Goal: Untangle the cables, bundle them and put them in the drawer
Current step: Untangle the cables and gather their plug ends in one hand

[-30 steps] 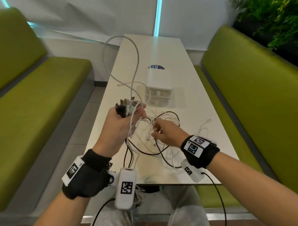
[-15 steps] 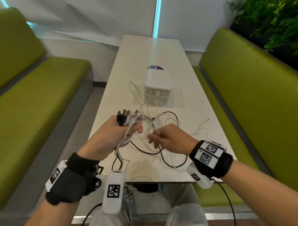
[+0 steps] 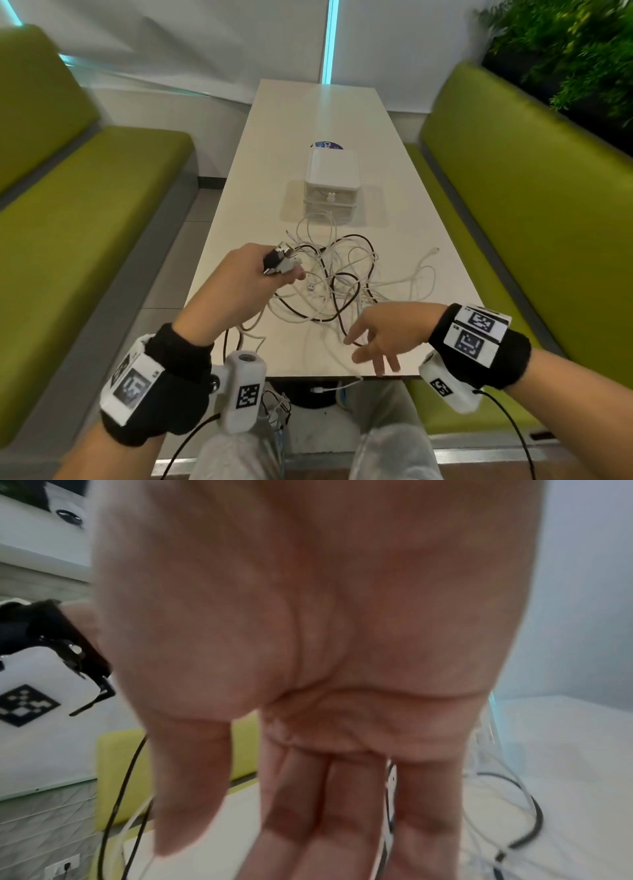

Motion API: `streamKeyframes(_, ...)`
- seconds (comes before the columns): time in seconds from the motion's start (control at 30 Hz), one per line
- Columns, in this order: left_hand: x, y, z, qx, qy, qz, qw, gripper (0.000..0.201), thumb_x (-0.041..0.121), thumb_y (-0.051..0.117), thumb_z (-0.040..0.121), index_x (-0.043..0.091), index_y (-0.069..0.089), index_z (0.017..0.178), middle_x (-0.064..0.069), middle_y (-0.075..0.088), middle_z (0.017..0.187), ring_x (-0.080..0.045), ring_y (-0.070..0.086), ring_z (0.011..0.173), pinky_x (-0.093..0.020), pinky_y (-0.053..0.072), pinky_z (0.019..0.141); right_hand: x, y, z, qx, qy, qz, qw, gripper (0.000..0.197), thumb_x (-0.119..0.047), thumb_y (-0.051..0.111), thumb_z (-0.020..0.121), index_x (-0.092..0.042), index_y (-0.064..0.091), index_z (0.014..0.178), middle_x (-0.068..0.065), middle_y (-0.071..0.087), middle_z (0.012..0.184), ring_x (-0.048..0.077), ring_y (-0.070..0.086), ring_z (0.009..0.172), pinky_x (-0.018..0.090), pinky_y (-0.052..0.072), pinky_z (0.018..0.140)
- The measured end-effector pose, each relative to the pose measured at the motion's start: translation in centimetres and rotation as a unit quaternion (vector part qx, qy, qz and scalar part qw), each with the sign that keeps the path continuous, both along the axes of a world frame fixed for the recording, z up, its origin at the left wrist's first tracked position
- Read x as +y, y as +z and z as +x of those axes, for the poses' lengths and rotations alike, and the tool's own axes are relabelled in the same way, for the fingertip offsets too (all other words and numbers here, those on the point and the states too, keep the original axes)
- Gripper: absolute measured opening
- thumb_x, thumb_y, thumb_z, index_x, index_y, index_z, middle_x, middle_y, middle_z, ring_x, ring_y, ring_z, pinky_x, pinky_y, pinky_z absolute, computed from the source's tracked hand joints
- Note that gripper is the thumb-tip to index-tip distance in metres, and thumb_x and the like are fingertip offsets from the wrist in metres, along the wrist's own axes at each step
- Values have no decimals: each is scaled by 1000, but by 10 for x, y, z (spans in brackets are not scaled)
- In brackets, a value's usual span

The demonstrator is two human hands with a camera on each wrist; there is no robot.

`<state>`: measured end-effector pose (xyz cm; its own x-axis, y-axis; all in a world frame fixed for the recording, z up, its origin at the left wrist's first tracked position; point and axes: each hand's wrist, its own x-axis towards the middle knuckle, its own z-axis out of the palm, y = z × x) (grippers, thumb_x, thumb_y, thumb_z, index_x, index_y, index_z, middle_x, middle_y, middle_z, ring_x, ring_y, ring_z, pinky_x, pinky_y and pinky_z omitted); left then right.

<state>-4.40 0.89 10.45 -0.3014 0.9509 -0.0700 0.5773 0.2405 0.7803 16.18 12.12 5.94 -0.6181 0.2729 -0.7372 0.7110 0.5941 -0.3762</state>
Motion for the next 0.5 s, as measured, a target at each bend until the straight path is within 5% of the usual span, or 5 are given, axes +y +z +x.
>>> streamKeyframes(0.13, 0, 4, 2, -33, -30, 10, 999, 17, 33, 61, 93, 22, 75, 93, 15, 69, 76, 13, 56, 54, -6, 34, 49, 6, 22, -7, 126, -70, 182, 973, 30, -44, 59, 91, -23, 64, 113, -6, 73, 74, 5, 64, 57, 21, 50, 62)
streamKeyframes(0.2, 1, 4, 2, -41, -33, 17, 998, 18, 32, 61, 93, 21, 75, 95, 11, 69, 76, 12, 50, 44, -7, 33, 44, 8, 31, -12, 217, -107, 239, 940, 43, -46, 65, 85, -29, 53, 124, -9, 70, 78, 0, 58, 61, 22, 43, 61)
streamKeyframes(0.3, 1, 4, 4, -63, -24, 34, 997, 23, 34, 59, 94, 18, 73, 86, 16, 56, 49, 0, 43, 38, -12, 28, 43, 2, 36, -22, 296, -57, 195, 933, 71, -47, 72, 79, -41, 34, 138, -15, 63, 97, -3, 54, 69, 19, 43, 67)
streamKeyframes(0.4, 2, 3, 7, -120, 0, 59, 991, 27, 32, 56, 96, 14, 72, 84, 14, 44, 37, -5, 31, 35, -18, 24, 42, -13, 27, -31, 272, 25, 106, 956, 50, -48, 70, 82, -33, 55, 127, -18, 61, 100, -9, 52, 74, 13, 39, 70)
streamKeyframes(0.5, 3, 0, 5, -137, 8, 71, 988, 26, 30, 56, 97, 13, 72, 87, 12, 41, 38, -5, 30, 36, -20, 23, 42, -28, 15, -31, 231, 56, 50, 970, 39, -47, 64, 87, -30, 60, 122, -11, 69, 99, -3, 57, 74, 11, 40, 69)
